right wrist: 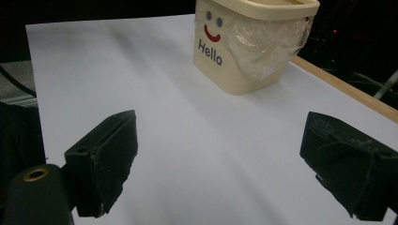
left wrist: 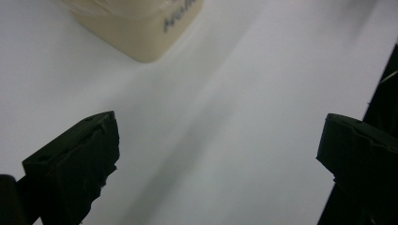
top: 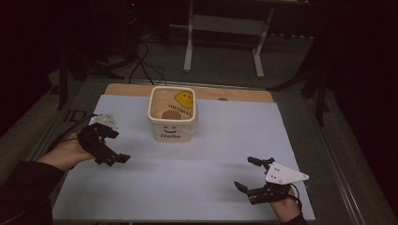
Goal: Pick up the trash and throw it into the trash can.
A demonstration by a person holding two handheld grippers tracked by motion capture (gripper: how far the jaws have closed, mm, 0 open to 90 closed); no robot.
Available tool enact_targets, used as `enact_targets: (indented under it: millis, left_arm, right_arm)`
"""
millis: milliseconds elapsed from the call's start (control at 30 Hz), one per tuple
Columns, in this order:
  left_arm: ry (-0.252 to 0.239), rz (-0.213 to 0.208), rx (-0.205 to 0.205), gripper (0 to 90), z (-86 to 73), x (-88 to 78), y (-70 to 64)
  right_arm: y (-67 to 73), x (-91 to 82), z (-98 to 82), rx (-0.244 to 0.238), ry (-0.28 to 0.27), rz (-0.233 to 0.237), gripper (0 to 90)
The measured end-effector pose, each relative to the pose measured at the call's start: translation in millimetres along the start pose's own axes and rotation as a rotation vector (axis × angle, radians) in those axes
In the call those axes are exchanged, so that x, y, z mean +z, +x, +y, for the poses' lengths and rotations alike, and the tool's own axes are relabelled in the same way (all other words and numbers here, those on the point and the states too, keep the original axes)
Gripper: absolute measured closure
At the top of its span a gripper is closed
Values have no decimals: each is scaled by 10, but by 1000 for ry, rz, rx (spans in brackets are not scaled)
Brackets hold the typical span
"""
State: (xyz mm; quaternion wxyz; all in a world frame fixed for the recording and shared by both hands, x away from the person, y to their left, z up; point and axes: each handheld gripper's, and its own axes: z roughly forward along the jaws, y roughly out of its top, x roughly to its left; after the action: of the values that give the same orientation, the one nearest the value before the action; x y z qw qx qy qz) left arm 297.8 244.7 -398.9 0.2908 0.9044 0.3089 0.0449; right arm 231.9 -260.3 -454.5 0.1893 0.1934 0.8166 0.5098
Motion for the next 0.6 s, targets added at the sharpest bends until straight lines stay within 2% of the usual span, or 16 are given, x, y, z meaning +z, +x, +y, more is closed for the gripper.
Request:
enact_targets:
  millis: [33, 267, 433, 600]
  left_arm:
    - [-3, -14, -12, 4, -33, 25, -15]
    - [-35, -22, -38, 4, -255, 179, -124]
    - [-69, -22, -45, 4, -373, 280, -250]
    - [-84, -24, -49, 4, -470, 385, -366]
  right_arm:
    - [0, -1, 1, -1, 0, 0, 113]
    - [4, -5, 5, -3, -3, -3, 114]
    - [10, -3, 8, -6, 1, -4, 114]
    - [6, -3, 7, -4, -1, -4, 114]
